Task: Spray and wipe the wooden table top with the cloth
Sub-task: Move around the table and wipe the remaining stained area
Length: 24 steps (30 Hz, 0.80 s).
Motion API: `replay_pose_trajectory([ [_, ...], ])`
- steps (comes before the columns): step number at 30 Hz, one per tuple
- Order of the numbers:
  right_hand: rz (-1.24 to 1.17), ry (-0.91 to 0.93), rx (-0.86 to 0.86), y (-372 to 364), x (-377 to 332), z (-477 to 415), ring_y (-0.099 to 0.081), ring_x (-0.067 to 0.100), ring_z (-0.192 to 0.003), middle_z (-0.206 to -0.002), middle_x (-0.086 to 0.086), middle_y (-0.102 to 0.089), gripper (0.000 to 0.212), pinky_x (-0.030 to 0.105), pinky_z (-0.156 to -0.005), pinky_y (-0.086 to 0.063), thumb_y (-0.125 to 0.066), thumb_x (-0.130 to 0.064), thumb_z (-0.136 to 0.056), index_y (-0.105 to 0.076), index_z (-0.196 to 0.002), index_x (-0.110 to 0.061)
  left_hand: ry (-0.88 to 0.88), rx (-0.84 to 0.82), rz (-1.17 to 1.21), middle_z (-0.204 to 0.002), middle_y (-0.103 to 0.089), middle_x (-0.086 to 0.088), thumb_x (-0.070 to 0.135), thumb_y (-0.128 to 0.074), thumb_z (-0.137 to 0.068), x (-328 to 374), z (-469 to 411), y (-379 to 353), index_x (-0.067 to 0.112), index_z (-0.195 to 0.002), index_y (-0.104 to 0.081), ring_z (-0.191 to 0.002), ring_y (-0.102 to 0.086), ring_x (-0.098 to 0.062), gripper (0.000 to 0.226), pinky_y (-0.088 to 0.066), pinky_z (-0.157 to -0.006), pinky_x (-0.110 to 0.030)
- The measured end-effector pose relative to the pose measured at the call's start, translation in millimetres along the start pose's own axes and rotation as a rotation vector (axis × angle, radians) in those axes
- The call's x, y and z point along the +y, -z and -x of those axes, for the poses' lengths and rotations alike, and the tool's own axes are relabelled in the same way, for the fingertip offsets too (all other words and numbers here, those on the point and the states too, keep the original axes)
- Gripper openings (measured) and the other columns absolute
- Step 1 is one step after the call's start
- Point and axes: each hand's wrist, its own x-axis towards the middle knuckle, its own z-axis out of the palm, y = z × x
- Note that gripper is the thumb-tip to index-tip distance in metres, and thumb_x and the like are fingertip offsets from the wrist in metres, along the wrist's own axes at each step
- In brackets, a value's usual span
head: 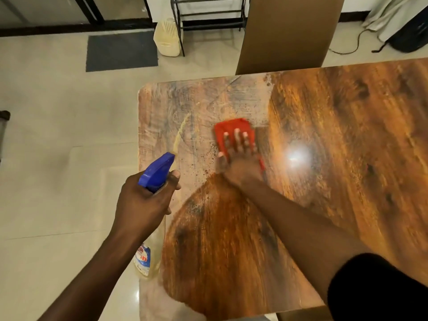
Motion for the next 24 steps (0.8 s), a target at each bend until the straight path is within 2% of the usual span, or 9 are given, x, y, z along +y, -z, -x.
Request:
replay_pose_trajectory([
  [2, 0.062, 0.255, -0.071, -25, -49, 25, 0.033, 0.034, -0.16, -0.174, 0.009, 0.033, 0.074, 0.063, -0.131, 0.005, -0.01, -0.061, -0.111, 0.022, -0.169, -0.028, -0.005, 0.01, -0.002, -0.075, -0.079, -0.006, 0.042, -0.067, -0.098, 6, -1, -5, 0.036, -0.087, -0.075, -0.045, -0.068, -0.019, 0.015, -0.05, -0.054, -0.021],
  [5, 0.193, 0.6, -0.171, -73, -96, 86, 0.019, 0.035, -0.165, -0.182, 0.011, 0.007, 0.08, 0.062, -0.132, 0.002, -0.038, -0.054, -0.109, -0.003, -0.173, -0.022, 0.016, 0.027, -0.011, -0.065, -0.075, -0.013, 0.046, -0.069, -0.096, 14, -3, -17, 0.02, -0.083, -0.078, -0.054, -0.069, -0.031, 0.031, -0.056, -0.062, -0.039],
  [8, 0.224, 0.773, -0.145, -111, -88, 147, 0.01, 0.031, -0.167, -0.182, 0.005, -0.011, 0.066, 0.056, -0.135, 0.002, -0.035, -0.05, -0.112, -0.022, -0.172, -0.026, 0.023, 0.044, 0.002, -0.067, -0.077, -0.011, 0.045, -0.07, -0.096, 21, -9, -25, 0.025, -0.077, -0.077, -0.05, -0.069, -0.026, 0.029, -0.06, -0.071, -0.041],
  [10, 0.284, 0.803, -0.075, -122, -53, 172, 0.0, 0.027, -0.168, -0.182, 0.001, -0.013, 0.063, 0.052, -0.136, -0.005, -0.035, -0.053, -0.113, -0.024, -0.171, -0.032, 0.013, 0.041, 0.019, -0.07, -0.079, -0.012, 0.043, -0.069, -0.097, 27, -14, -29, 0.041, -0.078, -0.076, -0.046, -0.068, -0.024, 0.02, -0.061, -0.072, -0.043],
  [12, 0.273, 0.732, -0.054, -113, -9, 187, -0.01, 0.023, -0.168, -0.182, -0.004, -0.014, 0.065, 0.049, -0.135, -0.007, -0.039, -0.056, -0.11, -0.024, -0.171, -0.038, 0.002, 0.048, 0.046, -0.073, -0.079, -0.013, 0.04, -0.069, -0.098, 34, -19, -30, 0.058, -0.074, -0.072, -0.045, -0.067, -0.025, 0.03, -0.06, -0.069, -0.042],
  [15, 0.19, 0.473, 0.033, -82, 69, 189, -0.016, 0.024, -0.167, -0.182, -0.004, -0.011, 0.066, 0.05, -0.131, -0.012, -0.04, -0.055, -0.111, -0.023, -0.172, -0.036, -0.006, 0.047, 0.043, -0.079, -0.081, -0.007, 0.034, -0.069, -0.098, 41, -28, -31, 0.064, -0.074, -0.071, -0.044, -0.066, -0.021, 0.039, -0.06, -0.068, -0.037],
  [18, 0.129, 0.135, 0.068, -35, 146, 160, -0.002, 0.026, -0.169, -0.183, -0.004, 0.006, 0.069, 0.057, -0.131, -0.015, -0.027, -0.055, -0.112, -0.005, -0.174, -0.034, 0.002, 0.045, 0.042, -0.082, -0.082, -0.006, 0.031, -0.07, -0.099, 43, -36, -33, 0.054, -0.079, -0.073, -0.046, -0.066, -0.023, 0.03, -0.065, -0.075, -0.048],
  [21, 0.023, -0.139, 0.105, 11, 203, 103, 0.014, 0.028, -0.167, -0.181, 0.001, 0.018, 0.069, 0.061, -0.133, -0.003, -0.013, -0.06, -0.112, 0.011, -0.172, -0.036, 0.014, 0.019, 0.043, -0.08, -0.081, -0.008, 0.034, -0.069, -0.099, 47, -41, -35, 0.07, -0.075, -0.068, -0.046, -0.067, -0.022, 0.042, -0.064, -0.073, -0.048],
  [24, -0.084, -0.334, 0.174, 52, 222, 30, 0.02, 0.029, -0.165, -0.179, 0.001, 0.024, 0.072, 0.063, -0.133, 0.0, -0.004, -0.069, -0.108, 0.018, -0.17, -0.041, 0.011, 0.023, 0.038, -0.079, -0.081, -0.008, 0.035, -0.068, -0.099, 47, -47, -36, 0.054, -0.079, -0.072, -0.045, -0.067, -0.023, 0.028, -0.064, -0.071, -0.05],
])
